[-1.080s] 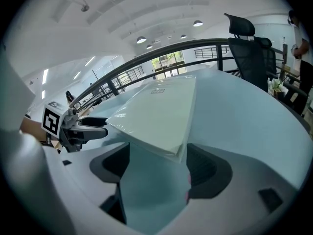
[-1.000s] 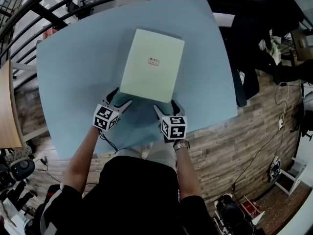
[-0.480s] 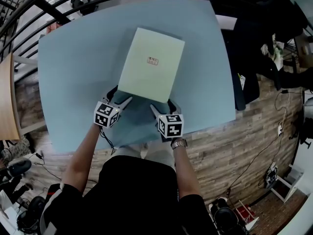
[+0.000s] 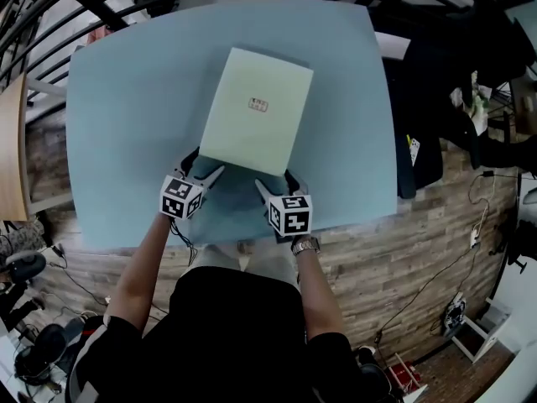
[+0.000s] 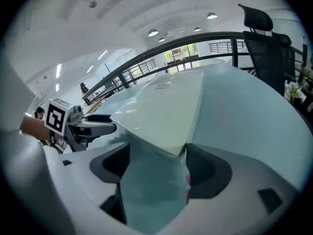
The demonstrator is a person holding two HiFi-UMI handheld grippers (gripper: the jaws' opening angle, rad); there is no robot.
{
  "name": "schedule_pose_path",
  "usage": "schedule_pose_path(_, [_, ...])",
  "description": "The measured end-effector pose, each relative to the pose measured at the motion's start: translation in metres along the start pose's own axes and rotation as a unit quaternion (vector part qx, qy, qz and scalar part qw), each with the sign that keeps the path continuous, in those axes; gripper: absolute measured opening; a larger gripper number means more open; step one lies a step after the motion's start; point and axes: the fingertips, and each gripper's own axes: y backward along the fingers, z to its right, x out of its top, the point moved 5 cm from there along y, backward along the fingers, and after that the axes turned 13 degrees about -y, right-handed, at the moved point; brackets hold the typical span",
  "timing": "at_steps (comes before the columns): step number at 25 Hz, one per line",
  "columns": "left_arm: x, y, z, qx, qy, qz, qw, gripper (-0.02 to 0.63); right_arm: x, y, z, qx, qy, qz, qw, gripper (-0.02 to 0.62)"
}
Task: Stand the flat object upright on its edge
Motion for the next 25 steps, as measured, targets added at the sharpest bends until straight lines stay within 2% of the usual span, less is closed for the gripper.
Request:
schedule_pose_path(13, [-0.011, 0.007, 0.026, 0.042, 0.023, -0.003, 0.9988, 0.330, 0.002, 0.004, 0.015, 0.022, 0.033, -0.025, 0.999, 0.336])
schedule_pose_path(25, [-0.010, 0.011, 0.059, 0.093, 0.074, 0.000, 0.9929, 0.330, 0.009, 0.016, 0.033, 0.050, 0.070, -0.046, 0.995, 0.336])
